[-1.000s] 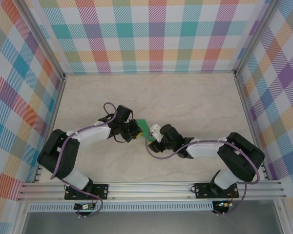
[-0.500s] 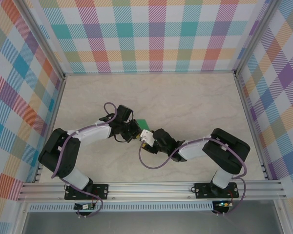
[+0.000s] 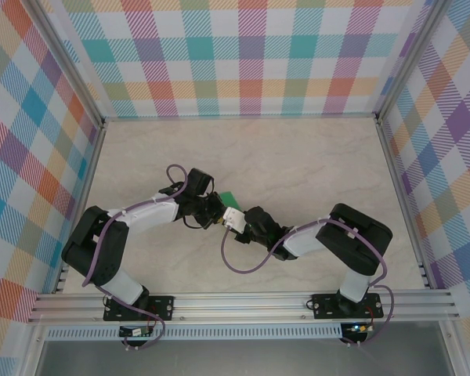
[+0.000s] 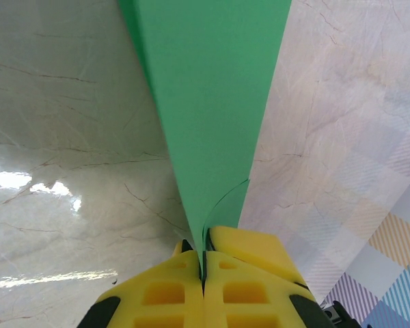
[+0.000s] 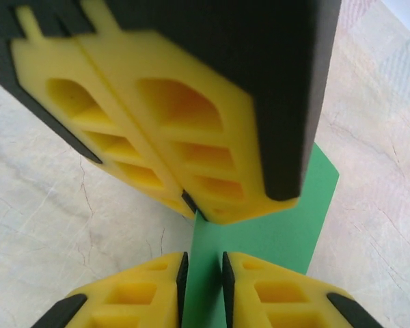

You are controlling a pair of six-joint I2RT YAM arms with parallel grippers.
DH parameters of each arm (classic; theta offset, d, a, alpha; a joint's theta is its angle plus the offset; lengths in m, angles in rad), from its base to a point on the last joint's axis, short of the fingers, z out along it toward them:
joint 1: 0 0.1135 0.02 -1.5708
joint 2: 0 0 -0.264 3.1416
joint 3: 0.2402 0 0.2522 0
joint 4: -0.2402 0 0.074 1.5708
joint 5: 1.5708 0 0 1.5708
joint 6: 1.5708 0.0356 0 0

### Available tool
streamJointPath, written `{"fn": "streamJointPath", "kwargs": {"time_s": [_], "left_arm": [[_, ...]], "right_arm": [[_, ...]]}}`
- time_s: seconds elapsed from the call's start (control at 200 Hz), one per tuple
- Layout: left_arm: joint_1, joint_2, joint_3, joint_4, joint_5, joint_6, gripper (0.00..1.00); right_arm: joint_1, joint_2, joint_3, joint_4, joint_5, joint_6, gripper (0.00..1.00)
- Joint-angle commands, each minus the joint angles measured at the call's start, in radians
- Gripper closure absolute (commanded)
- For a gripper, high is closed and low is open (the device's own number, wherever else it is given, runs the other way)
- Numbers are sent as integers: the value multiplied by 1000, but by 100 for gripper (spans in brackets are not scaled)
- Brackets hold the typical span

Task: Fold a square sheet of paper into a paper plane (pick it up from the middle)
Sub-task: Fold the wing for the fifth time at the center of the table.

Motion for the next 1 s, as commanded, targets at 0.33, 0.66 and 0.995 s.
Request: {"fn": "streamJointPath", "kwargs": {"time_s": [0.33, 0.66, 0.995], "left_arm": [[-15, 3, 37, -75, 3, -5, 98], [18, -17, 64, -132, -18, 38, 83], [168, -179, 22, -173, -43, 136, 46]], "right_arm": [[6, 43, 18, 48, 46, -15, 80], [5, 15, 35, -25, 9, 61, 89], [-21, -16, 78, -196, -131, 380, 90]]}}
